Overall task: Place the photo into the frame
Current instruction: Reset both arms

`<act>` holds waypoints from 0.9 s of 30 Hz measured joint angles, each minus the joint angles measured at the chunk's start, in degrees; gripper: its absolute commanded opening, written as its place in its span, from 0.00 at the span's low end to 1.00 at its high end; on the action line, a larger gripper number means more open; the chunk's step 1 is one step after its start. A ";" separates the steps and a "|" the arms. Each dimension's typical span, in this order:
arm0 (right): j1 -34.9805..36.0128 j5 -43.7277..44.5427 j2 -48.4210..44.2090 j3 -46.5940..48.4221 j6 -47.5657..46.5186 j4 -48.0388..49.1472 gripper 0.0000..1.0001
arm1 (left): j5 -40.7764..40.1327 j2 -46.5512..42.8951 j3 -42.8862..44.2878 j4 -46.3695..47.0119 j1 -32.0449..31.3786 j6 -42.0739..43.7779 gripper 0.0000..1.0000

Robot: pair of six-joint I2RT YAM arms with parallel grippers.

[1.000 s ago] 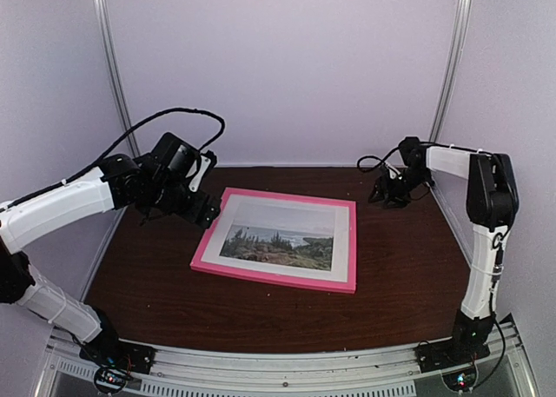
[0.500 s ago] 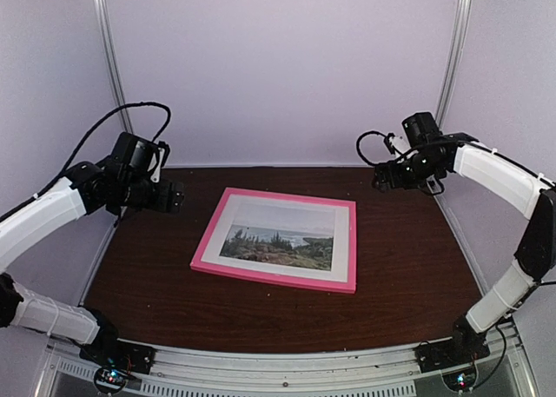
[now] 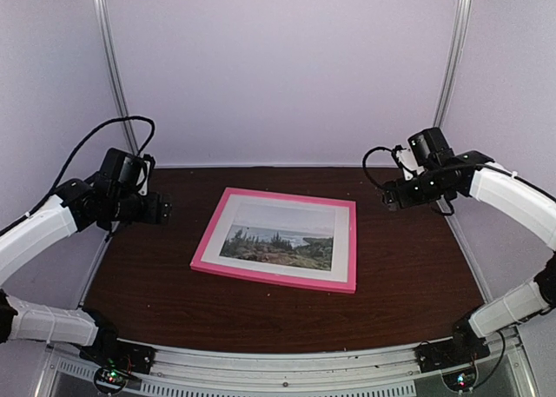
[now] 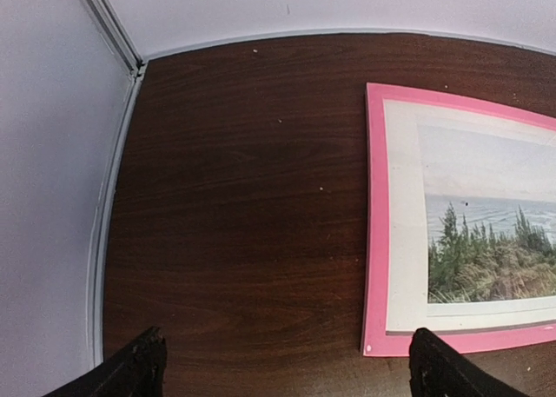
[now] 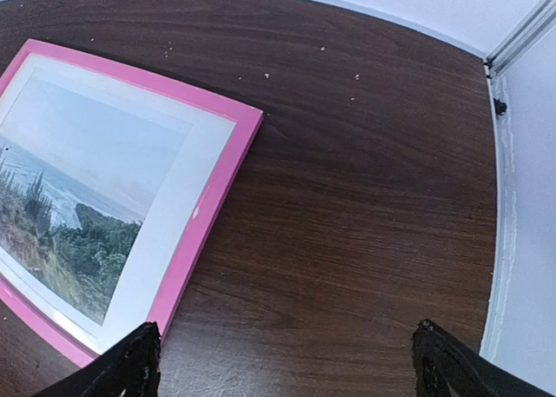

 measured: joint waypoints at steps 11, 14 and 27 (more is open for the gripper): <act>0.00 4.17 -14.19 -8.85 -0.42 5.05 1.00 | -3.13 -8.13 -7.21 5.38 0.02 -0.94 0.98; 0.00 4.33 -17.27 -10.56 -0.59 6.84 1.00 | -3.04 -10.05 -8.92 7.39 0.02 -0.83 0.98; 0.00 4.35 -25.88 -17.14 -1.66 12.22 1.00 | -0.17 -15.19 -12.74 12.17 0.02 0.39 0.98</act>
